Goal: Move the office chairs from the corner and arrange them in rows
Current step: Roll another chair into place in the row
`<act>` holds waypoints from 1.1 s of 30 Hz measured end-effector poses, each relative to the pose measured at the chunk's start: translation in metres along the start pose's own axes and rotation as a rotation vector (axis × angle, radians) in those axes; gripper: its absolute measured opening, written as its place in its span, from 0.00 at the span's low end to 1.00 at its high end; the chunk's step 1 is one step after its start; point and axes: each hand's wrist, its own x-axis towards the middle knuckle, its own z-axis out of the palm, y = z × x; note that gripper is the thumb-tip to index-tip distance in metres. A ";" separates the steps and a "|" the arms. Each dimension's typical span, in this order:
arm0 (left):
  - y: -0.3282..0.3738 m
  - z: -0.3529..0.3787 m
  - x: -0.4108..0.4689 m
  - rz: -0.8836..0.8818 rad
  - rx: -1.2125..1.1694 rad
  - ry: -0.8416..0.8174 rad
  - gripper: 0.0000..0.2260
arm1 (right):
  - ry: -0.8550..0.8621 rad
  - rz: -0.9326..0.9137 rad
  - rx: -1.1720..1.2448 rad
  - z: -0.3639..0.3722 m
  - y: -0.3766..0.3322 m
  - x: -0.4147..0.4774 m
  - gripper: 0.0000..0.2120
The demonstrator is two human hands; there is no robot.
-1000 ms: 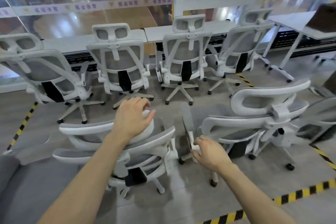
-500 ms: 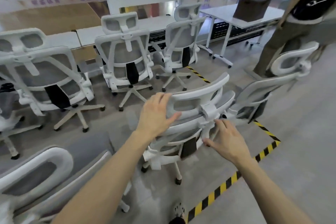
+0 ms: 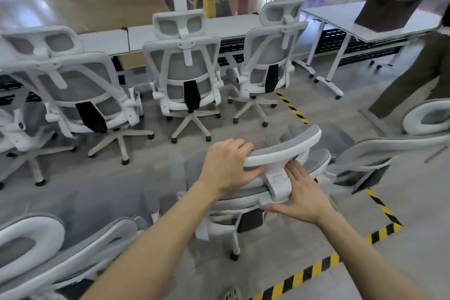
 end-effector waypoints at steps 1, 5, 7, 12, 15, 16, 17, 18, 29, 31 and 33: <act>0.000 0.001 -0.001 -0.006 0.013 -0.004 0.25 | 0.006 -0.036 0.014 0.003 0.003 0.003 0.60; 0.009 0.001 0.002 -0.027 0.123 -0.035 0.25 | 0.067 -0.181 0.031 0.010 0.014 0.014 0.56; 0.024 0.002 0.004 -0.039 0.210 -0.039 0.24 | 0.042 -0.265 0.020 0.006 0.027 0.018 0.53; 0.075 0.010 0.009 -0.229 0.340 -0.046 0.28 | -0.053 -0.404 -0.037 0.004 0.072 0.027 0.49; 0.082 0.014 0.012 -0.283 0.324 -0.024 0.29 | -0.041 -0.423 -0.038 0.011 0.081 0.029 0.51; 0.082 0.015 0.013 -0.279 0.305 -0.015 0.28 | -0.039 -0.429 -0.025 0.011 0.083 0.028 0.51; 0.082 0.015 0.013 -0.276 0.287 -0.005 0.28 | -0.038 -0.438 -0.016 0.011 0.085 0.028 0.51; 0.082 0.016 0.014 -0.274 0.275 0.006 0.28 | -0.033 -0.446 -0.011 0.010 0.087 0.029 0.51; 0.085 0.027 0.019 -0.241 0.231 0.087 0.27 | 0.016 -0.454 0.048 0.010 0.098 0.029 0.51; 0.088 0.027 0.019 -0.252 0.222 0.084 0.27 | 0.029 -0.456 0.072 0.010 0.098 0.028 0.51; 0.092 0.028 0.017 -0.265 0.219 0.078 0.27 | 0.044 -0.461 0.081 0.010 0.099 0.025 0.51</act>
